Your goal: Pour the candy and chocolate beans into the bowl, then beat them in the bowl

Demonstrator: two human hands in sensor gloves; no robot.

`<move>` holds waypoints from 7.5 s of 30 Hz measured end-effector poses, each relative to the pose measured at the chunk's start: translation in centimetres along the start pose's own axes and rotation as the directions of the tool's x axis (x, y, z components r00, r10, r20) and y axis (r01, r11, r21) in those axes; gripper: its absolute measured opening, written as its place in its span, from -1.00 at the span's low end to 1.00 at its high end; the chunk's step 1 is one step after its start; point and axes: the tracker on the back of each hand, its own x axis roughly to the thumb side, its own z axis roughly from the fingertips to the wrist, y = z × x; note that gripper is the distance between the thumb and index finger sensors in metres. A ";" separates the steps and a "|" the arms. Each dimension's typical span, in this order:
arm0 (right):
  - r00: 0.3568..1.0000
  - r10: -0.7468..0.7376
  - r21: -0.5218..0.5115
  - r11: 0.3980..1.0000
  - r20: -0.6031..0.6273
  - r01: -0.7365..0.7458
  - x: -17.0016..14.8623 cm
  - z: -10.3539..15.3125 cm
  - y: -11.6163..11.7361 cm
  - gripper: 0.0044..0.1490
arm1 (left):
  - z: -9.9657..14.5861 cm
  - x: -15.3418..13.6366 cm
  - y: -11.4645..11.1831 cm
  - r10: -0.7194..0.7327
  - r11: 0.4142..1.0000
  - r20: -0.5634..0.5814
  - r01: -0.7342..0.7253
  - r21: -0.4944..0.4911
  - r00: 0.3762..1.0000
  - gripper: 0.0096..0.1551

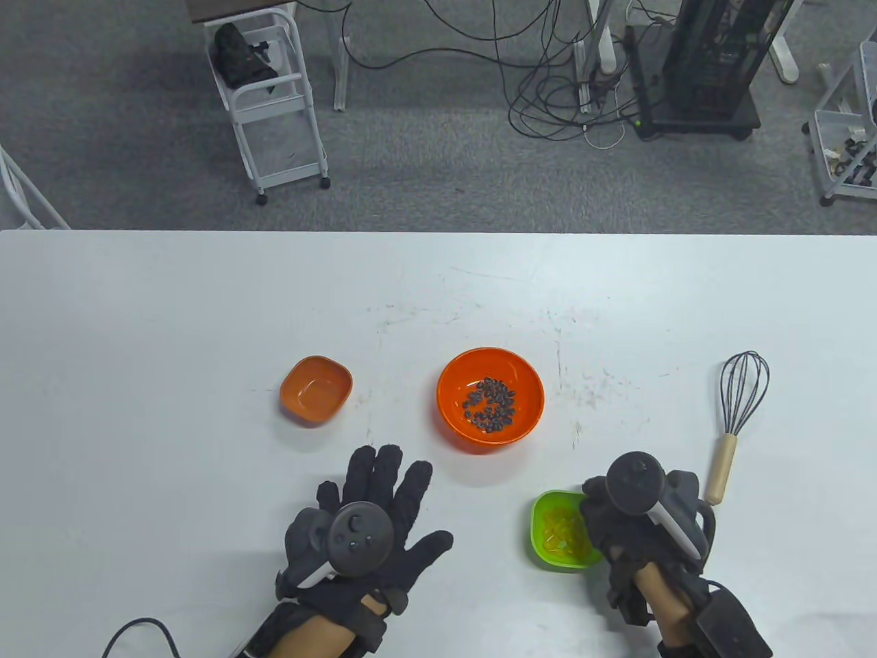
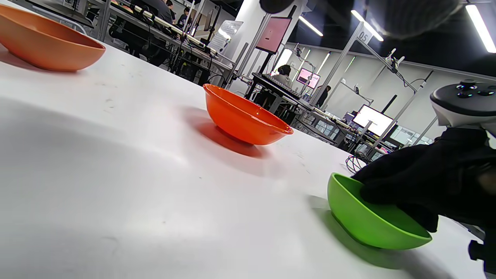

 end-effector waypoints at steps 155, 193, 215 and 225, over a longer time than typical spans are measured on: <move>0.809 0.027 -0.180 0.970 -0.587 -0.163 -12.1 -5.7 -6.1 -0.22 | 0.1 -1.0 -0.6 0.113 0.987 0.018 -0.110 -0.114 0.993 0.07; 0.980 -0.010 -0.247 0.967 0.198 0.060 4.8 -1.8 -8.9 -0.29 | -11.5 -3.1 -1.5 0.285 0.959 -0.298 -0.266 0.101 0.911 0.09; 0.981 0.050 -0.148 0.989 0.188 -0.022 5.1 -3.2 -7.2 -0.31 | -17.4 -6.4 -4.7 0.495 0.852 -0.507 -0.508 0.125 0.705 -0.35; 0.983 0.107 -0.208 0.975 0.151 -0.075 5.4 -3.6 -6.2 -0.31 | -17.7 -6.2 -4.9 0.483 0.861 -0.490 -0.495 0.115 0.725 -0.45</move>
